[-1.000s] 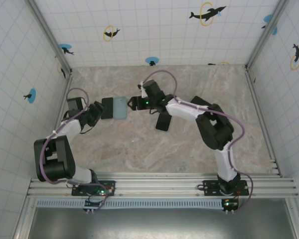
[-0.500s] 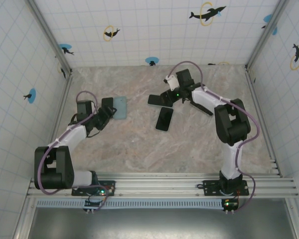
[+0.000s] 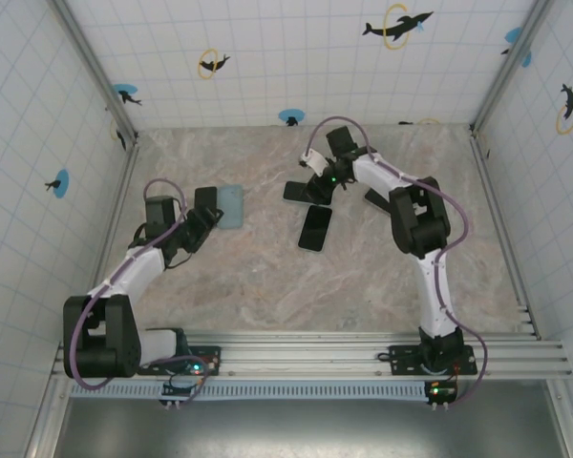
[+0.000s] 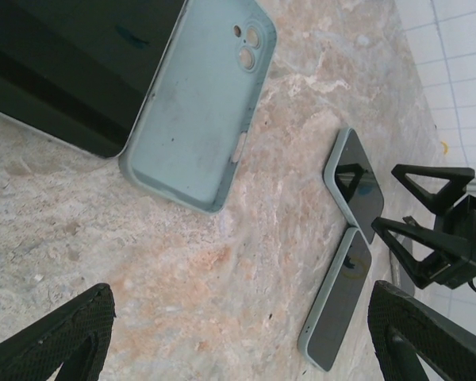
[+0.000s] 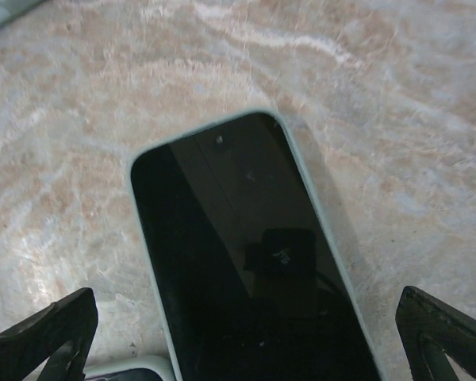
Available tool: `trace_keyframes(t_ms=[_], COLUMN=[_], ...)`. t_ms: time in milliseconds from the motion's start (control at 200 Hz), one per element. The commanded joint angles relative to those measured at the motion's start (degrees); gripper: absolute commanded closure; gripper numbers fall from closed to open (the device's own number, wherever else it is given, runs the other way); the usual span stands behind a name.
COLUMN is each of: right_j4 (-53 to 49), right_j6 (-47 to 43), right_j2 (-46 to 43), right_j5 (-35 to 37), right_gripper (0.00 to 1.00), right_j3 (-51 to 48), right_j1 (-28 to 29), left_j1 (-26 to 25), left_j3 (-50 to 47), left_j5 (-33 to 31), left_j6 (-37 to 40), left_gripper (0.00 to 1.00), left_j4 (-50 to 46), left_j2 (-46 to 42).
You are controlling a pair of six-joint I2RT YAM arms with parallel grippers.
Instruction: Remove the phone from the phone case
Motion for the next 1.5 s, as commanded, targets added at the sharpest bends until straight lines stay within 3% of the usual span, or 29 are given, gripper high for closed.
trace_keyframes(t_ms=[0,265,1041,1491], right_j4=[-3.12,-1.53,-19.78,-19.81], right_j6=[-3.53,-2.45,-4.51,-1.85], right_j2=[2.33,5.03,8.18,11.47], right_j5=[0.84,4.68,9.0,20.88], right_gripper=[0.01,0.01,0.08,0.1], right_j3=[2.39,3.91,6.86,9.8], right_j1=[0.54,0.7,-0.64,-0.54], left_j1=[-0.31,-0.25,-0.3,-0.36], left_j3=[-0.57,-0.73,0.44,2.7], left_j5=[-0.39,0.09,2.97,4.31], left_j6=[0.12,0.27,1.63,2.68], left_gripper=[0.15,0.15,0.15,0.15], left_j4=[-1.01,-0.66,-0.66,-1.08], left_j2=[-1.31,-1.09,1.12,3.29])
